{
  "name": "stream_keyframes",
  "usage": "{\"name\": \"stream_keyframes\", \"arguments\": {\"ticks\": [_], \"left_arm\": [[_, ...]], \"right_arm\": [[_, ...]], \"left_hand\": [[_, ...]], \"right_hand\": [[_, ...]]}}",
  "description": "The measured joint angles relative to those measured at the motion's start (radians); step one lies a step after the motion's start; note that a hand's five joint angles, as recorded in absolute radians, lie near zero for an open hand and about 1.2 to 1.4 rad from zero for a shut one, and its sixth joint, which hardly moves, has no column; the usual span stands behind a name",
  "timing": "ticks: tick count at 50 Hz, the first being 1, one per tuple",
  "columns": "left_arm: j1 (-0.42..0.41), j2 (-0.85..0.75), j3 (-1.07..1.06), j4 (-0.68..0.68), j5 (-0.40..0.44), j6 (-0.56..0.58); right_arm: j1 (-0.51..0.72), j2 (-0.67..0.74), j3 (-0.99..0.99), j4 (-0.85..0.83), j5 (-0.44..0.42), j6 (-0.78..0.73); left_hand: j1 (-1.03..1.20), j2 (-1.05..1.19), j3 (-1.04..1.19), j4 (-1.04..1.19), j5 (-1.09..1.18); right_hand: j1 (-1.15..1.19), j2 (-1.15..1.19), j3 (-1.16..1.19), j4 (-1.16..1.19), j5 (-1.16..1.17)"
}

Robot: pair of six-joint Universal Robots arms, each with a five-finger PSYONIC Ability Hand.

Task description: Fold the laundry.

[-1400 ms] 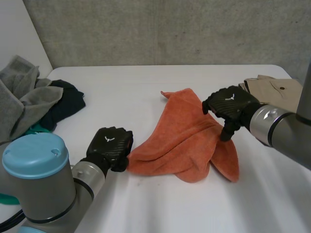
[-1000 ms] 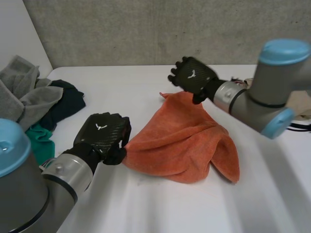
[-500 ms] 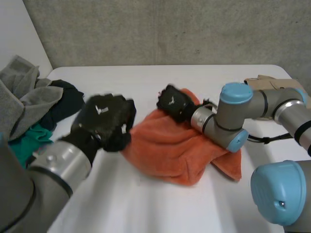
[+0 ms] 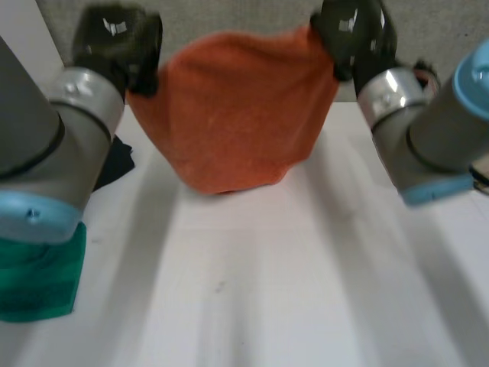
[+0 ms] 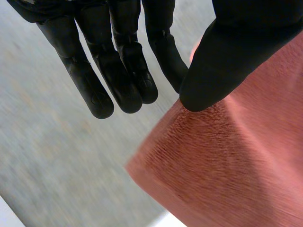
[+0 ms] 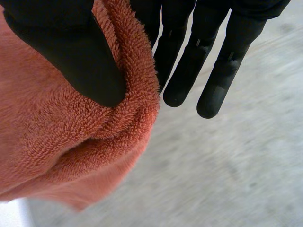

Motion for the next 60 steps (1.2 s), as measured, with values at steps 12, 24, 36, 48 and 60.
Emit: {"name": "stream_keyframes", "arguments": {"ticks": [12, 24, 36, 48, 60], "left_arm": [[-0.005, 0.016, -0.57, 0.083, 0.029, 0.075], [0.055, -0.012, -0.684, 0.147, 0.044, 0.031], [0.189, 0.08, -0.752, -0.007, 0.237, -0.151], [0.198, 0.051, -0.752, -0.001, 0.268, -0.127], [0.09, -0.094, -0.611, 0.024, 0.13, -0.131]], "right_arm": [[0.057, -0.002, 0.496, 0.122, 0.01, 0.03], [0.06, 0.06, 0.444, 0.29, 0.013, 0.168], [0.047, 0.021, 0.422, 0.313, 0.009, 0.351], [0.031, 0.116, 0.206, 0.402, 0.017, 0.594], [0.001, 0.26, -0.005, 0.487, 0.037, 0.758]], "left_hand": [[0.0, -0.006, -0.006, -0.007, -0.001], [-0.875, -0.905, -0.899, -0.916, -0.877], [-0.91, -0.952, -0.944, -0.959, -0.921], [-0.91, -0.952, -0.944, -0.959, -0.921], [-0.905, -0.95, -0.941, -0.956, -0.914]], "right_hand": [[0.0, 0.0, 0.001, 0.001, 0.005], [0.0, 0.0, 0.001, 0.001, 0.005], [0.0, 0.0, 0.001, 0.001, 0.005], [0.0, 0.0, 0.001, 0.001, 0.008], [0.0, 0.0, 0.001, 0.001, 0.013]]}}
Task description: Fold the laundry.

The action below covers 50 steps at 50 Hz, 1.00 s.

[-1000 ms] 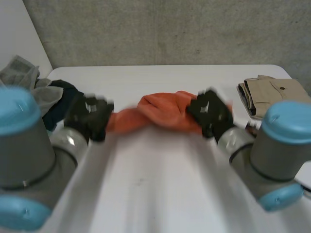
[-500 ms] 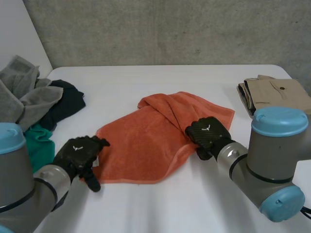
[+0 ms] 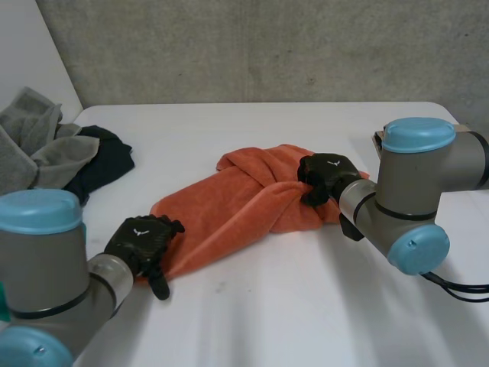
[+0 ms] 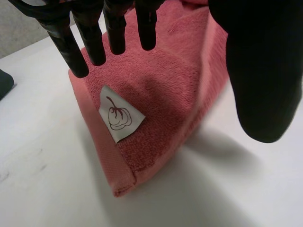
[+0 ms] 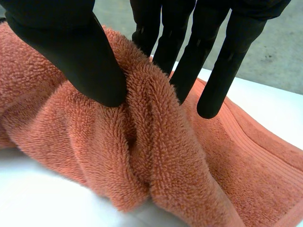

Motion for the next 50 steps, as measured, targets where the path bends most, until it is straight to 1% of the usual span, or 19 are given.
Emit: {"name": "stream_keyframes", "arguments": {"ticks": [7, 9, 11, 12, 13, 14, 15, 16, 17, 18, 22, 27, 31, 33, 34, 38, 40, 45, 50], "left_arm": [[-0.029, -0.076, 0.07, 0.002, -0.048, 0.001], [-0.034, -0.096, 0.089, 0.005, -0.058, 0.002], [-0.035, -0.103, 0.096, 0.007, -0.061, 0.002], [-0.035, -0.119, 0.112, 0.013, -0.069, 0.005], [-0.035, -0.122, 0.116, 0.015, -0.071, 0.005], [-0.034, -0.13, 0.124, 0.021, -0.077, 0.008], [-0.033, -0.133, 0.128, 0.024, -0.08, 0.009], [-0.031, -0.138, 0.133, 0.031, -0.086, 0.012], [-0.028, -0.142, 0.139, 0.039, -0.095, 0.015], [-0.027, -0.143, 0.141, 0.044, -0.101, 0.016], [-0.018, -0.126, 0.138, 0.07, -0.142, 0.021], [-0.001, -0.005, 0.106, 0.084, -0.159, 0.022], [0.024, 0.192, 0.094, 0.055, -0.121, 0.021], [0.032, 0.272, 0.103, 0.038, -0.1, 0.02], [0.04, 0.354, 0.122, 0.017, -0.077, 0.019], [0.058, 0.502, 0.198, -0.049, -0.041, 0.014], [0.063, 0.53, 0.245, -0.096, -0.034, 0.014], [0.058, 0.463, 0.347, -0.226, -0.037, 0.028], [0.046, 0.231, 0.428, -0.32, -0.057, 0.066]], "right_arm": [[-0.019, 0.035, -0.043, -0.004, 0.017, 0.052], [-0.022, 0.04, -0.047, -0.008, 0.021, 0.06], [-0.023, 0.041, -0.048, -0.009, 0.021, 0.062], [-0.025, 0.043, -0.048, -0.012, 0.022, 0.063], [-0.025, 0.043, -0.048, -0.012, 0.022, 0.063], [-0.026, 0.043, -0.047, -0.013, 0.022, 0.062], [-0.026, 0.042, -0.046, -0.013, 0.022, 0.061], [-0.026, 0.041, -0.045, -0.012, 0.022, 0.06], [-0.026, 0.038, -0.04, -0.011, 0.022, 0.055], [-0.026, 0.034, -0.037, -0.009, 0.022, 0.052], [-0.023, -0.006, -0.005, 0.006, 0.011, 0.007], [-0.019, -0.119, 0.064, 0.066, -0.025, -0.187], [-0.025, -0.302, 0.134, 0.152, -0.051, -0.44], [-0.028, -0.368, 0.148, 0.17, -0.056, -0.504], [-0.033, -0.464, 0.156, 0.183, -0.061, -0.574], [-0.047, -0.595, 0.135, 0.202, -0.067, -0.643], [-0.056, -0.622, 0.113, 0.222, -0.072, -0.658], [-0.059, -0.581, 0.055, 0.29, -0.083, -0.704], [-0.035, -0.416, 0.01, 0.338, -0.08, -0.783]], "left_hand": [[0.018, 0.018, 0.012, 0.02, 0.026], [0.108, 0.103, 0.095, 0.104, 0.107], [0.108, 0.103, 0.095, 0.104, 0.107], [0.329, 0.296, 0.293, 0.303, 0.303], [0.329, 0.296, 0.293, 0.303, 0.303], [0.56, 0.508, 0.504, 0.513, 0.511], [0.712, 0.648, 0.641, 0.653, 0.648], [0.712, 0.648, 0.641, 0.653, 0.648], [0.891, 0.841, 0.829, 0.836, 0.829], [0.918, 0.902, 0.888, 0.903, 0.89], [0.918, 0.943, 0.926, 0.951, 0.903], [0.918, 0.944, 0.928, 0.951, 0.903], [0.918, 0.946, 0.937, 0.952, 0.903], [0.918, 0.947, 0.937, 0.952, 0.903], [0.918, 0.947, 0.938, 0.952, 0.903], [0.918, 0.947, 0.938, 0.952, 0.903], [0.918, 0.947, 0.938, 0.953, 0.903], [0.918, 0.947, 0.938, 0.956, 0.903], [0.918, 0.947, 0.939, 0.956, 0.903]], "right_hand": [[0.0, 0.0, 0.0, 0.0, 0.0], [0.0, 0.0, 0.0, 0.0, 0.0], [0.0, 0.0, 0.0, 0.0, 0.0], [0.0, 0.0, 0.0, 0.0, 0.0], [0.0, 0.0, 0.0, 0.0, 0.0], [0.0, 0.0, 0.0, 0.0, 0.0], [0.0, 0.0, 0.0, 0.0, 0.0], [0.0, 0.0, 0.0, 0.0, 0.0], [0.0, 0.0, 0.0, 0.0, 0.0], [0.0, 0.0, 0.0, 0.0, 0.0], [0.0, 0.0, 0.0, 0.0, 0.0], [0.0, 0.0, 0.0, 0.0, 0.0], [0.0, 0.0, 0.0, 0.0, 0.0], [0.0, 0.0, 0.0, 0.0, 0.0], [0.0, 0.0, 0.0, 0.0, 0.0], [0.0, 0.0, 0.0, 0.0, 0.0], [0.0, 0.0, 0.001, 0.0, 0.0], [0.0, 0.0, 0.0, 0.0, 0.0], [0.0, 0.0, 0.0, 0.0, 0.001]]}}
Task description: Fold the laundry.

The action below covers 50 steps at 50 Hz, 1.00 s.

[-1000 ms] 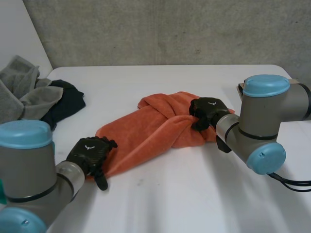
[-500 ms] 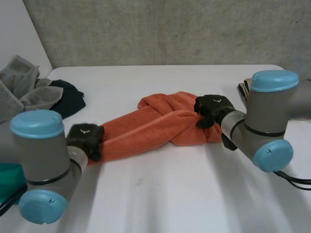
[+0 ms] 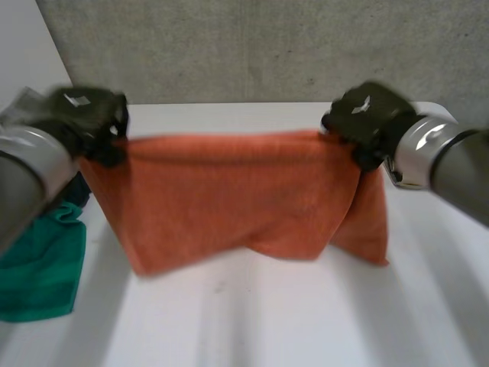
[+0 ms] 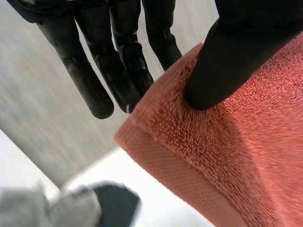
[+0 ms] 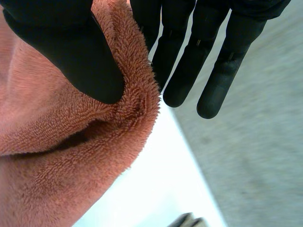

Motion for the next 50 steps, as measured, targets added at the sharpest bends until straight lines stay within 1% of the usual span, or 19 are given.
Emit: {"name": "stream_keyframes", "arguments": {"ticks": [4, 7, 10, 13, 17, 20, 22, 24, 27, 30, 34, 35, 36, 40, 42, 43, 44, 46, 50], "left_arm": [[-0.004, -0.177, 0.068, 0.03, -0.013, 0.019], [-0.004, -0.29, 0.14, 0.093, -0.017, 0.024], [-0.002, -0.36, 0.249, 0.199, -0.016, 0.019], [0.001, -0.377, 0.337, 0.294, -0.015, 0.008], [0.007, -0.359, 0.486, 0.485, -0.022, -0.034], [0.015, -0.328, 0.532, 0.559, -0.034, -0.06], [0.022, -0.305, 0.531, 0.574, -0.04, -0.072], [0.027, -0.291, 0.518, 0.572, -0.043, -0.077], [0.043, -0.249, 0.424, 0.533, -0.042, -0.084], [0.053, -0.211, 0.286, 0.497, -0.029, -0.083], [0.059, -0.174, 0.085, 0.484, 0.0, -0.078], [0.059, -0.174, 0.085, 0.484, 0.0, -0.078], [0.06, -0.158, -0.035, 0.497, 0.019, -0.07], [0.059, -0.148, -0.218, 0.545, 0.046, -0.044], [0.058, -0.147, -0.3, 0.58, 0.056, -0.022], [0.058, -0.148, -0.349, 0.607, 0.061, -0.004], [0.058, -0.148, -0.349, 0.607, 0.061, -0.004], [0.059, -0.148, -0.421, 0.651, 0.067, 0.033], [0.06, -0.136, -0.467, 0.663, 0.07, 0.065]], "right_arm": [[0.018, 0.131, -0.042, -0.038, 0.018, -0.013], [0.033, 0.224, -0.092, -0.107, 0.038, 0.006], [0.051, 0.291, -0.172, -0.243, 0.079, 0.051], [0.061, 0.309, -0.227, -0.369, 0.114, 0.088], [0.073, 0.29, -0.279, -0.697, 0.163, 0.158], [0.071, 0.247, -0.24, -0.912, 0.151, 0.189], [0.069, 0.215, -0.19, -1.0, 0.12, 0.199], [0.067, 0.196, -0.157, -1.03, 0.096, 0.201], [0.061, 0.148, -0.043, -1.009, 0.028, 0.194], [0.058, 0.117, 0.057, -0.901, -0.007, 0.173], [0.059, 0.097, 0.184, -0.73, -0.024, 0.14], [0.059, 0.097, 0.184, -0.73, -0.024, 0.14], [0.062, 0.098, 0.251, -0.65, -0.026, 0.128], [0.074, 0.128, 0.348, -0.553, -0.024, 0.122], [0.081, 0.154, 0.381, -0.524, -0.021, 0.125], [0.086, 0.174, 0.397, -0.508, -0.017, 0.129], [0.086, 0.174, 0.397, -0.508, -0.017, 0.129], [0.085, 0.2, 0.396, -0.491, -0.005, 0.144], [0.062, 0.189, 0.352, -0.469, 0.007, 0.166]], "left_hand": [[0.0, 0.0, 0.001, 0.0, 0.0], [0.0, 0.001, 0.001, 0.0, 0.0], [0.0, 0.001, 0.002, 0.0, 0.0], [0.0, 0.001, 0.002, 0.0, 0.0], [0.0, 0.001, 0.002, 0.0, 0.0], [0.0, 0.002, 0.002, 0.0, 0.0], [0.0, 0.002, 0.002, 0.0, 0.0], [0.0, 0.002, 0.002, 0.0, 0.0], [0.0, 0.002, 0.002, 0.0, 0.0], [0.0, 0.002, 0.002, 0.0, 0.0], [0.0, 0.002, 0.002, 0.0, 0.0], [0.0, 0.002, 0.002, 0.0, 0.0], [0.0, 0.002, 0.002, 0.0, 0.0], [0.0, 0.002, 0.002, 0.0, 0.0], [0.0, 0.002, 0.002, 0.0, 0.0], [0.0, 0.002, 0.002, 0.0, 0.0], [0.0, 0.002, 0.002, 0.0, 0.0], [0.0, 0.002, 0.002, 0.0, 0.0], [0.0, 0.002, 0.002, 0.0, 0.0]], "right_hand": [[0.0, 0.0, 0.0, 0.0, 0.0], [0.0, 0.0, 0.0, 0.0, 0.0], [0.0, 0.009, 0.004, 0.002, 0.0], [0.0, 0.01, 0.004, 0.002, 0.0], [0.0, 0.01, 0.004, 0.003, 0.0], [0.0, 0.01, 0.004, 0.003, 0.0], [0.0, 0.01, 0.004, 0.003, 0.009], [0.0, 0.01, 0.004, 0.003, 0.011], [0.0, 0.01, 0.004, 0.003, 0.015], [0.0, 0.01, 0.004, 0.003, 0.015], [0.0, 0.01, 0.004, 0.003, 0.015], [0.0, 0.01, 0.004, 0.003, 0.015], [0.0, 0.01, 0.004, 0.003, 0.015], [-0.001, 0.009, 0.003, 0.002, 0.014], [-0.06, -0.133, -0.146, -0.151, -0.101], [-0.256, -0.331, -0.341, -0.349, -0.3], [-0.256, -0.331, -0.341, -0.349, -0.3], [-0.683, -0.75, -0.756, -0.765, -0.736], [-0.789, -0.84, -0.886, -0.894, -0.861]]}}
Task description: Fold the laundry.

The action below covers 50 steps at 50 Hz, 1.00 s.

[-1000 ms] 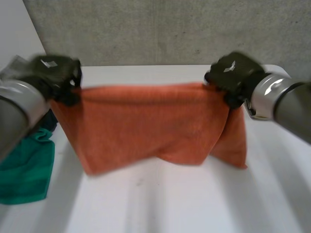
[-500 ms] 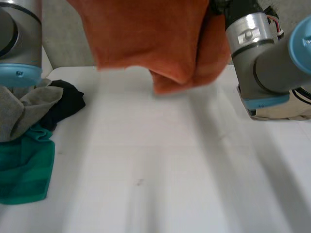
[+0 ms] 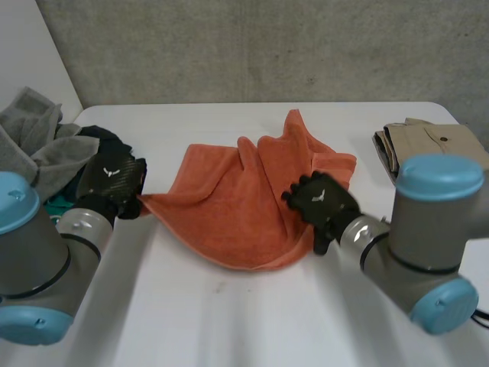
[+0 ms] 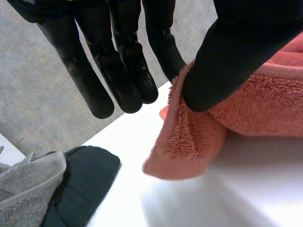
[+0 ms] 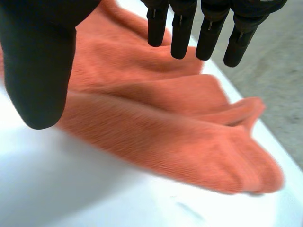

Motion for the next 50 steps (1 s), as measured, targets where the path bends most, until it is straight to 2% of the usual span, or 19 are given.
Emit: {"name": "stream_keyframes", "arguments": {"ticks": [4, 12, 13, 15, 19, 25, 29, 33, 38, 42, 50], "left_arm": [[0.002, 0.033, -0.029, -0.028, 0.003, 0.011], [0.008, 0.133, -0.089, -0.105, 0.036, 0.01], [0.011, 0.175, -0.112, -0.124, 0.055, 0.01], [0.012, 0.204, -0.127, -0.131, 0.068, 0.01], [0.011, 0.25, -0.146, -0.135, 0.083, 0.009], [0.002, 0.32, -0.163, -0.137, 0.092, 0.007], [-0.001, 0.337, -0.16, -0.138, 0.09, 0.009], [0.004, 0.343, -0.151, -0.14, 0.088, 0.012], [0.019, 0.345, -0.145, -0.146, 0.089, 0.013], [0.027, 0.347, -0.145, -0.15, 0.09, 0.012], [0.042, 0.352, -0.145, -0.158, 0.095, 0.006]], "right_arm": [[-0.03, -0.024, -0.067, 0.052, -0.01, -0.004], [-0.081, -0.004, -0.239, 0.181, -0.078, -0.145], [-0.094, 0.032, -0.312, 0.205, -0.108, -0.232], [-0.1, 0.073, -0.37, 0.203, -0.13, -0.296], [-0.102, 0.154, -0.459, 0.18, -0.169, -0.377], [-0.099, 0.351, -0.627, 0.138, -0.244, -0.507], [-0.099, 0.451, -0.707, 0.137, -0.235, -0.582], [-0.105, 0.527, -0.774, 0.145, -0.189, -0.636], [-0.125, 0.563, -0.805, 0.148, -0.16, -0.633], [-0.139, 0.57, -0.806, 0.149, -0.17, -0.61], [-0.18, 0.594, -0.804, 0.156, -0.292, -0.521]], "left_hand": [[0.0, 0.0, 0.0, 0.0, 0.0], [0.0, 0.0, 0.0, 0.0, 0.0], [0.0, 0.0, 0.0, 0.0, 0.0], [0.0, 0.0, 0.0, 0.0, 0.0], [0.0, 0.0, 0.0, 0.0, 0.0], [0.0, 0.0, 0.0, 0.0, 0.0], [0.0, 0.0, 0.0, 0.0, 0.0], [0.0, 0.0, 0.0, 0.0, 0.0], [0.0, 0.0, 0.0, 0.0, 0.0], [0.0, 0.0, 0.0, 0.0, 0.0], [0.0, 0.0, 0.0, 0.0, 0.0]], "right_hand": [[-0.016, -0.038, -0.025, -0.013, -0.023], [-0.017, -0.044, -0.025, -0.013, -0.024], [-0.017, -0.044, -0.025, -0.013, -0.024], [-0.017, -0.044, -0.025, -0.013, -0.023], [-0.017, -0.044, -0.025, -0.013, -0.023], [-0.017, -0.044, -0.025, -0.013, -0.02], [-0.017, -0.043, -0.023, -0.012, -0.012], [-0.004, -0.011, 0.02, 0.015, 0.049], [0.084, 0.06, 0.099, 0.095, 0.126], [0.122, 0.1, 0.133, 0.136, 0.164], [0.215, 0.204, 0.23, 0.233, 0.257]]}}
